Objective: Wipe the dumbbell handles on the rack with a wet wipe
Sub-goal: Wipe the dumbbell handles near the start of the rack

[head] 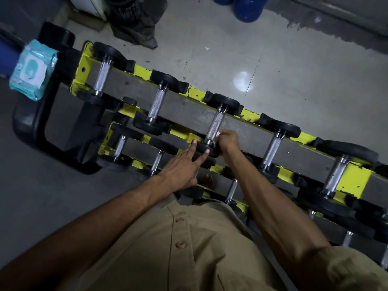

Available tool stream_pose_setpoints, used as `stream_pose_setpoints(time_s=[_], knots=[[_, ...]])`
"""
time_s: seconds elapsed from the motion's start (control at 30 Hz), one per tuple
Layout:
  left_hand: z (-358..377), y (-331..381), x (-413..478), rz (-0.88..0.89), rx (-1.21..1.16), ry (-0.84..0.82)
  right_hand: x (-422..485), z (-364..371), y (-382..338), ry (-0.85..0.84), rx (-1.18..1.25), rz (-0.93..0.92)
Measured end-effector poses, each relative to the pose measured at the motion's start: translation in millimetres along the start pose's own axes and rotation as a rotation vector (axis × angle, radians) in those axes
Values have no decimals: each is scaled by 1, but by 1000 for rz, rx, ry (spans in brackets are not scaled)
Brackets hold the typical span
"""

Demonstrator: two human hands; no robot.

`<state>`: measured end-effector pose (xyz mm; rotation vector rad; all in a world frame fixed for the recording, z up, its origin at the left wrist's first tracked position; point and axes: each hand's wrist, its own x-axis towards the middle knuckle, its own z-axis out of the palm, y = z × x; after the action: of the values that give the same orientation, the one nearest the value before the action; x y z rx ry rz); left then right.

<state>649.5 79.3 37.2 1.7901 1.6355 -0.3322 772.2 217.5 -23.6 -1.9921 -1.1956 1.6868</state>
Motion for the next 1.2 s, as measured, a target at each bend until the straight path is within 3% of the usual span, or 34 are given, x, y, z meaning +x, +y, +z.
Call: stream_pose_setpoints(time_s=[0.1,0.3,0.47,0.63,0.87,1.2], knots=[[-4,-1,-2,19,10,-7,2,3,6,-2,-65,-63],[-7,-3,-3,40,1,-20,6,-14,17,-96,-500,-217],[-10,-8,-3,56,-11,-28,9,-16,28,-2,-338,-187],[-13,-12,-2,78,-11,-52,29,-4,-2,225,-75,-114],[-18,-14,-4,93,-7,-59,-7,-18,3,-61,-22,-105],[-18,-14,-4,95,10,-61,2,-17,6,-38,-26,-129]])
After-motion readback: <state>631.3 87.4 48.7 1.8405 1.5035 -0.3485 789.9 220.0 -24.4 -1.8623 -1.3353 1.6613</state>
